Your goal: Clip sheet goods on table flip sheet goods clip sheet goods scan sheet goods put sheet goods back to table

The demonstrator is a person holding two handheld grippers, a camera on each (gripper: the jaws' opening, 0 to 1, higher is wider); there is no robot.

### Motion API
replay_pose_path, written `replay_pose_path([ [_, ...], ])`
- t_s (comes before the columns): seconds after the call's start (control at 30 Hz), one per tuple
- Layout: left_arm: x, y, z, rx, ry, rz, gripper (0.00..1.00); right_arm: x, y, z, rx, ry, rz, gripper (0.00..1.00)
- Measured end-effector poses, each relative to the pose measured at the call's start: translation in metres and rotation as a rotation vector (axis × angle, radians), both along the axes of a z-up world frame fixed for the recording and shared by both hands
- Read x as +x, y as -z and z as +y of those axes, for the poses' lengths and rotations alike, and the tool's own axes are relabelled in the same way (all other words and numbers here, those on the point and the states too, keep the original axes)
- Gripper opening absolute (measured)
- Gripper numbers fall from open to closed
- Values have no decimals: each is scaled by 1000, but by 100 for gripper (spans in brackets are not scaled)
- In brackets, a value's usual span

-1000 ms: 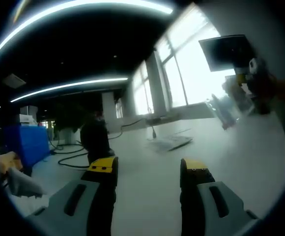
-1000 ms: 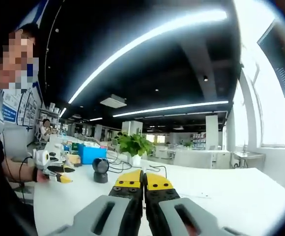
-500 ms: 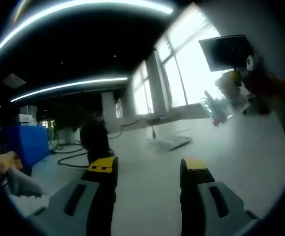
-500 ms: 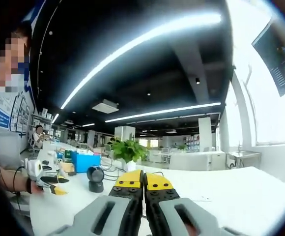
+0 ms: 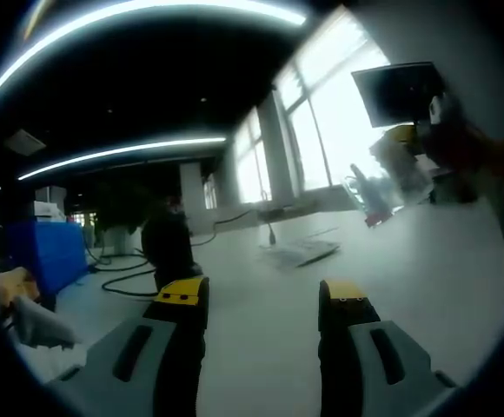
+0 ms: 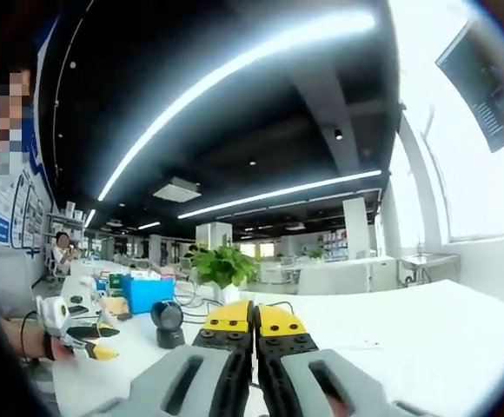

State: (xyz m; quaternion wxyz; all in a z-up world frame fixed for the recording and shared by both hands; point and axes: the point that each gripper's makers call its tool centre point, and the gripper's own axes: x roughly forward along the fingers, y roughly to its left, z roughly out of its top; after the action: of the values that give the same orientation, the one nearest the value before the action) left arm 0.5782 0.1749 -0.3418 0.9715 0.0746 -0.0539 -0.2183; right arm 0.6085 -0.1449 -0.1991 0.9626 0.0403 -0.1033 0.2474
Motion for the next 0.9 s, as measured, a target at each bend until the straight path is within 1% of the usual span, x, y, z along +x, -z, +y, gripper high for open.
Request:
replay_pose_path([
  [0.03, 0, 0, 0, -1, 0, 0, 43, 1, 0, 1, -1, 11, -9, 0],
  [0.2, 0, 0, 0, 1, 1, 0, 43, 10, 1, 8, 19, 24, -15, 0],
  [0.33, -1, 1, 0, 1, 0, 1, 43, 16, -1, 19, 10, 23, -26, 0],
  [0.4, -1, 1, 0, 3, 0, 3, 43, 19, -3, 23, 7, 27, -30, 0],
  [0.47, -2, 1, -1, 7, 2, 5, 43, 23, -7, 27, 25, 24, -32, 0],
  [0.73, -2, 2, -4, 10, 10, 7, 43, 37, -20, 43, 42, 24, -51, 0],
  [0.9, -1, 4, -4, 15, 13, 12, 43, 53, -23, 52, 59, 44, -49, 0],
])
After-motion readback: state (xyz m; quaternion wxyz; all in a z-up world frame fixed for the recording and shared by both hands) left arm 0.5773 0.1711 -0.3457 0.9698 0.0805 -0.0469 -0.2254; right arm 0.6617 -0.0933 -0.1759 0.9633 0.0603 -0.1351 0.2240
